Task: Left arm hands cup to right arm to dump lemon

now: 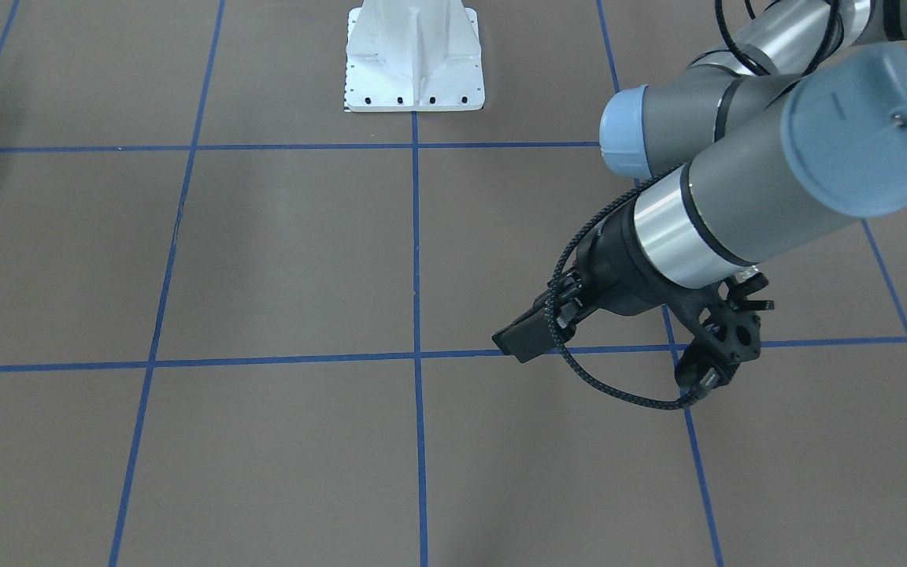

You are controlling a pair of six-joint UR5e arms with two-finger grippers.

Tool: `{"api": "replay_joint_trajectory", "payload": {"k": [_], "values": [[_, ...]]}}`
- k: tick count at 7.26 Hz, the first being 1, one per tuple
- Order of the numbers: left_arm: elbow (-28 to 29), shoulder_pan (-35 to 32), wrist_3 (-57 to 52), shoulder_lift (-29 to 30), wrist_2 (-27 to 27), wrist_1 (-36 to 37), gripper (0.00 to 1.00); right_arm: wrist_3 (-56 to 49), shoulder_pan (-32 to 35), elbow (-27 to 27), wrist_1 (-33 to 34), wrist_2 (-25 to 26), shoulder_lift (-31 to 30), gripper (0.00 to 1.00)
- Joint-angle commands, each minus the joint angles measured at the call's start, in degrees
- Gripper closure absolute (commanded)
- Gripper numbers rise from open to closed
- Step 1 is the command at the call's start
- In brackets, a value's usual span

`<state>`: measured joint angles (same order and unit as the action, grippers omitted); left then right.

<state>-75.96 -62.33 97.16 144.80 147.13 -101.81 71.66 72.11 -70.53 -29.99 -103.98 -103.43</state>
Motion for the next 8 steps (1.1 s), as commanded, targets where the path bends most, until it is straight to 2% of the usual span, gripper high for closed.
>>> {"api": "replay_joint_trajectory", "payload": {"k": [1,2,4,5,6,7,8], "values": [[-4.1,-3.1,-8.1,-4.8,-0.1,0.0,0.00,7.9,1.6,1.1,-3.0,-1.4,0.0,1.00],[-6.7,-3.8,-12.3,-8.0,-1.2,0.1,0.00,9.9,1.9,1.3,-3.1,-1.4,0.0,1.00],[-19.6,-3.4,-22.7,-20.6,-9.2,0.2,0.00,11.4,2.2,1.4,-3.1,-1.4,0.0,1.00],[-21.4,-3.9,-24.3,-22.6,-9.7,0.2,0.00,11.4,2.3,1.5,-3.1,-1.3,0.0,1.00],[-24.1,-3.7,-24.7,-24.4,-14.7,0.5,0.00,11.5,2.3,1.9,-3.1,-1.2,0.2,1.00],[-26.3,-2.5,-26.0,-25.2,-17.3,2.6,0.00,15.1,2.2,1.9,-3.1,-1.1,0.7,1.00],[-29.7,-1.6,-27.9,-25.3,-20.0,7.8,0.00,16.9,2.2,1.9,-3.1,-1.1,0.8,1.00]]}}
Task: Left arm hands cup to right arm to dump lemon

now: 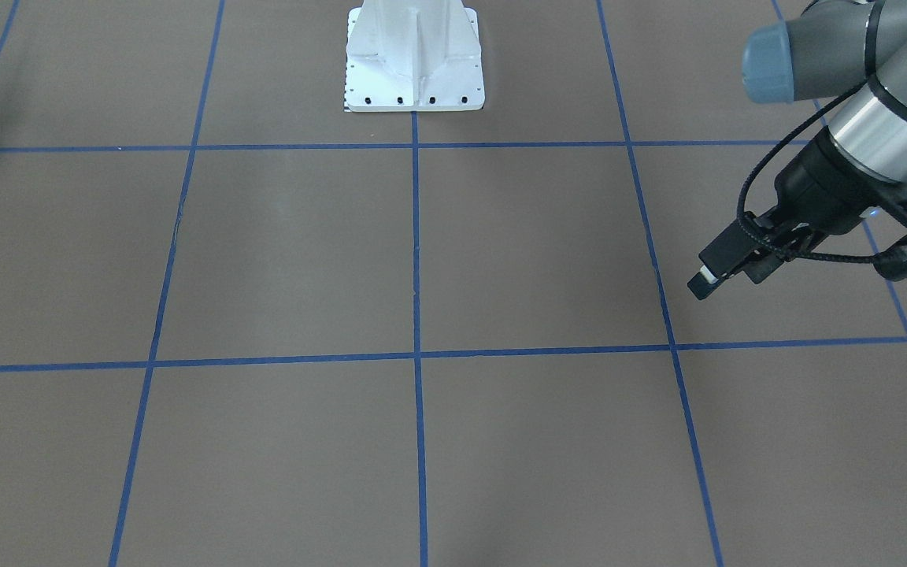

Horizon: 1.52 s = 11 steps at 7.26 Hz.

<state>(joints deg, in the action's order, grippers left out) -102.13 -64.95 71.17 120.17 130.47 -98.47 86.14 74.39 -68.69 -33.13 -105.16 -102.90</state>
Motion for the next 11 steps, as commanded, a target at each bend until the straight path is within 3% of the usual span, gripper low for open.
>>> {"api": "replay_joint_trajectory", "payload": {"k": [1,2,3,4,5,7,9,11], "values": [[-8.1,2.3,-7.6,-0.6,-6.9,14.8,0.00,2.5,0.0,0.7,-0.1,0.0,0.2,1.00],[-12.3,3.5,-13.5,-0.1,-13.7,24.0,0.00,2.5,0.1,1.0,-0.1,-0.1,0.2,1.00],[-14.0,5.2,-14.2,0.9,-15.7,27.6,0.00,3.2,0.0,1.0,-0.1,-0.1,0.1,1.00],[-14.3,5.4,-14.2,1.3,-15.6,27.6,0.00,6.6,0.0,1.7,-1.4,-0.1,0.0,1.00],[-14.4,5.5,-14.2,1.4,-15.6,27.6,0.00,10.4,0.0,5.5,-6.9,0.1,0.4,1.00],[-14.4,5.5,-14.1,1.4,-15.6,27.6,0.00,20.5,0.0,5.9,-9.0,1.0,1.2,1.00],[-14.6,5.5,-14.2,1.5,-15.6,27.6,0.00,36.9,0.1,6.3,-12.0,5.0,2.9,1.00],[-14.5,5.5,-14.2,1.9,-15.6,27.7,0.00,44.5,0.0,8.2,-15.2,7.4,3.2,1.00]]}}
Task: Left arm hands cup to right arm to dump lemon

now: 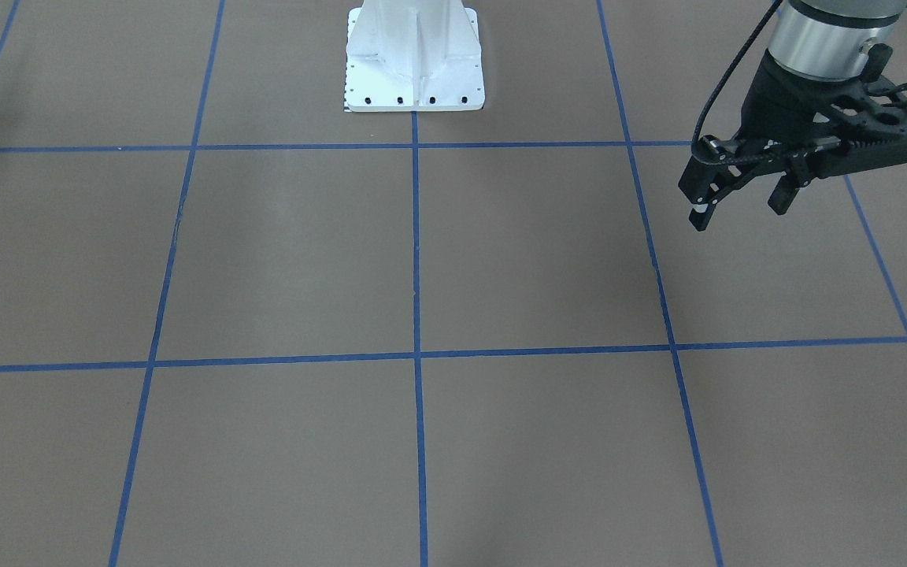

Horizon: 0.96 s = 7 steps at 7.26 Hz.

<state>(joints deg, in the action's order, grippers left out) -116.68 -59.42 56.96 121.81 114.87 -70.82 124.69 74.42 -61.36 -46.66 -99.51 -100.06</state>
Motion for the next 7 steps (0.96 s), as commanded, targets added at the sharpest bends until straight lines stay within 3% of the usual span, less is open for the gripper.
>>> {"api": "replay_joint_trajectory", "payload": {"k": [1,7], "values": [[0.1,0.0,0.0,0.4,-0.1,0.1,0.00,13.6,-0.1,1.0,-2.3,4.0,0.7,1.00],[0.1,0.1,0.0,9.4,-0.1,10.5,0.00,32.6,0.0,2.4,-4.0,8.5,1.1,1.00]]}}
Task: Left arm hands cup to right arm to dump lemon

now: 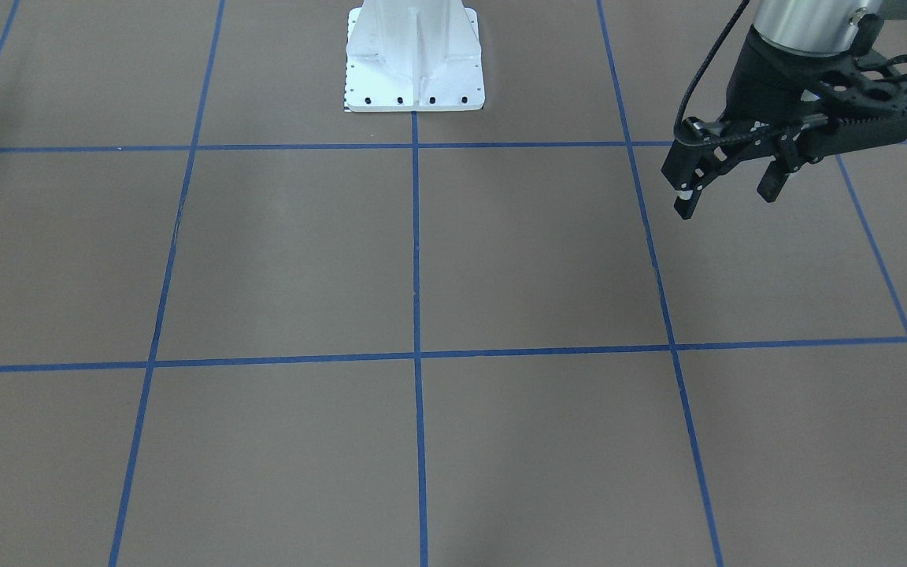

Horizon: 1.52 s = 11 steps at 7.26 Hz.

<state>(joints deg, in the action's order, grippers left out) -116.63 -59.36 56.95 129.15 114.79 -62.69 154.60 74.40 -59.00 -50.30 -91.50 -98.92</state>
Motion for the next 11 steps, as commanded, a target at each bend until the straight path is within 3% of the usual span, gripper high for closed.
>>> {"api": "replay_joint_trajectory", "payload": {"k": [1,5,8,11], "values": [[0.0,0.0,0.0,2.7,-0.1,3.1,0.00,4.5,0.0,0.8,-1.9,0.7,0.0,1.00],[0.3,0.2,0.0,2.9,0.0,3.4,0.00,7.1,0.0,6.1,-8.7,4.2,-0.4,0.99],[0.5,0.2,0.0,3.5,0.0,3.8,0.00,13.3,0.0,6.4,-10.0,5.0,-0.7,0.98],[0.5,0.2,0.0,3.9,0.0,3.9,0.00,12.7,0.0,6.4,-10.0,4.9,-0.3,0.98]]}}
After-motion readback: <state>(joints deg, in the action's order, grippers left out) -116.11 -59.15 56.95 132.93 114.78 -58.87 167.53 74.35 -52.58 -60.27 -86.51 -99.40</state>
